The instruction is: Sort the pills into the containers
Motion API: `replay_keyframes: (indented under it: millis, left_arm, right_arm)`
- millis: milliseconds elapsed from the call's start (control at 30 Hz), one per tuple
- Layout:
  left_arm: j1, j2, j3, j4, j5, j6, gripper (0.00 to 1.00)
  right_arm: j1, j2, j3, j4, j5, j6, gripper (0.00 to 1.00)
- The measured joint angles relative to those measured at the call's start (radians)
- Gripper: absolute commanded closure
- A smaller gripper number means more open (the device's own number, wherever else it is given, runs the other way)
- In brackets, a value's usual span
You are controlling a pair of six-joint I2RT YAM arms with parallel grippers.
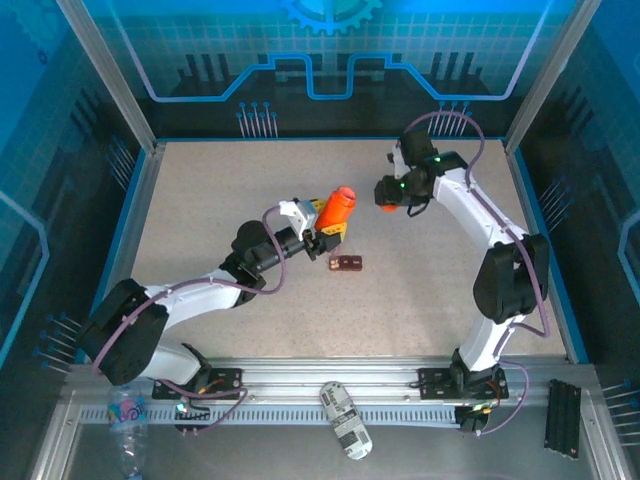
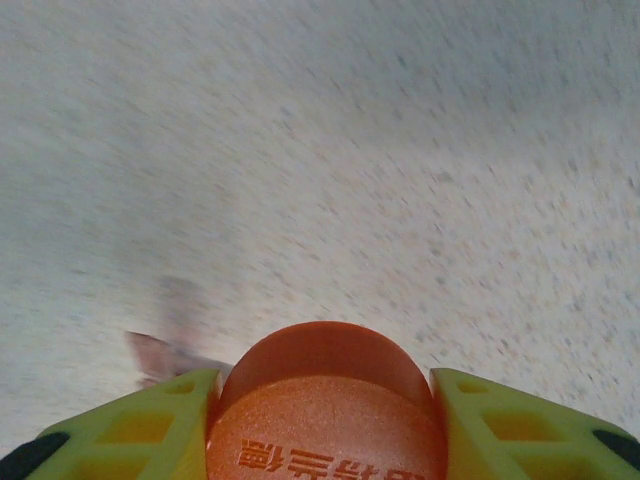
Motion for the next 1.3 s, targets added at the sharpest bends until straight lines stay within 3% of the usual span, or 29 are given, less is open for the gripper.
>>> replay_keyframes:
  millis: [300, 667, 1300]
  left_arm:
    - [0.05, 0.116, -0.043, 0.13, 0.0, 0.023, 1.0]
    - [0.052, 0.188, -0.05, 0.182, 0.002, 0.082, 1.0]
    - [0.052, 0.212, -0.036, 0.157, 0.031, 0.184, 1.0]
  right_arm:
    - [0.019, -0.001, 0.279, -0.12, -0.163, -0.022, 0.56]
    - [0.019, 0.04, 0.528, -0.336, -0.352, -0.174, 0.56]
    - [0.085, 0.143, 0.56, -0.537, -0.458, -0.337, 0.56]
